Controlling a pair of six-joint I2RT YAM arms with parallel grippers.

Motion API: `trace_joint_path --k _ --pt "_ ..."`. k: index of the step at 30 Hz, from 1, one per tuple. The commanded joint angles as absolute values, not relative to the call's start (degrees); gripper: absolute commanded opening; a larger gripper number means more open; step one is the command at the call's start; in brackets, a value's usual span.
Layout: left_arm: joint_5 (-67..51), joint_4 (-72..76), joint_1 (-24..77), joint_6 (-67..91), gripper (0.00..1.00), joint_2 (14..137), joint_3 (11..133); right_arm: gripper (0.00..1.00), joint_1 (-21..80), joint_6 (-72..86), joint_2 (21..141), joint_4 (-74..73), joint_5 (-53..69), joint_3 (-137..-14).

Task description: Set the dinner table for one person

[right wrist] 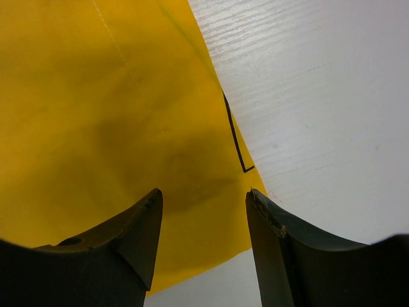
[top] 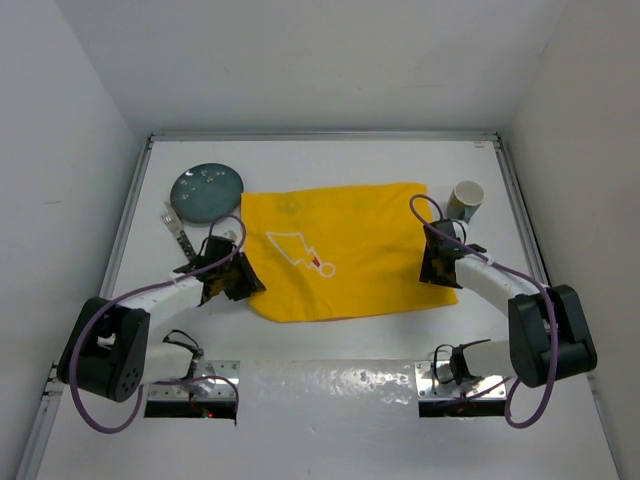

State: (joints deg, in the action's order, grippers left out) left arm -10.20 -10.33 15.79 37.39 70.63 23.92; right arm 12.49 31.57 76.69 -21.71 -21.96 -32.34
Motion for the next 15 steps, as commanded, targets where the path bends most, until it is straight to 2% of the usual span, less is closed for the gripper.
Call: trace_joint_path --k 1,3,4,9,10,11,12,14,15 --pt "-10.6 -13.3 16.6 35.6 0.18 73.0 24.5 0.55 12.3 32.7 76.4 -20.3 -21.4 -33.2" --pt "-6.9 -19.4 16.5 33.6 0.03 72.7 29.0 0.55 12.3 32.7 76.3 -21.2 -21.6 -33.7" --pt "-5.2 -22.0 16.5 31.4 0.01 72.2 31.0 0.55 12.3 32.6 76.2 -21.5 -21.7 -34.0" --pt "2.7 -35.5 16.5 25.0 0.00 71.9 42.3 0.55 12.3 32.3 74.4 -23.9 -22.1 -34.6" --pt "1.9 -36.0 16.2 24.6 0.05 71.9 42.6 0.55 12.4 32.4 73.7 -24.8 -22.1 -35.0" --pt "-1.2 -36.0 16.2 23.9 0.27 72.1 42.7 0.55 12.4 32.4 73.2 -25.1 -22.1 -35.2" --pt "-2.4 -36.9 16.2 24.1 0.39 72.7 43.0 0.55 12.4 32.4 72.9 -25.4 -22.0 -35.5" --pt "-4.1 -37.3 16.1 24.1 0.46 72.8 43.2 0.56 12.5 32.2 71.7 -26.2 -21.8 -35.9" --pt "-4.2 -37.3 16.1 24.3 0.53 72.3 43.1 0.56 12.6 32.0 71.4 -26.3 -21.8 -36.3"
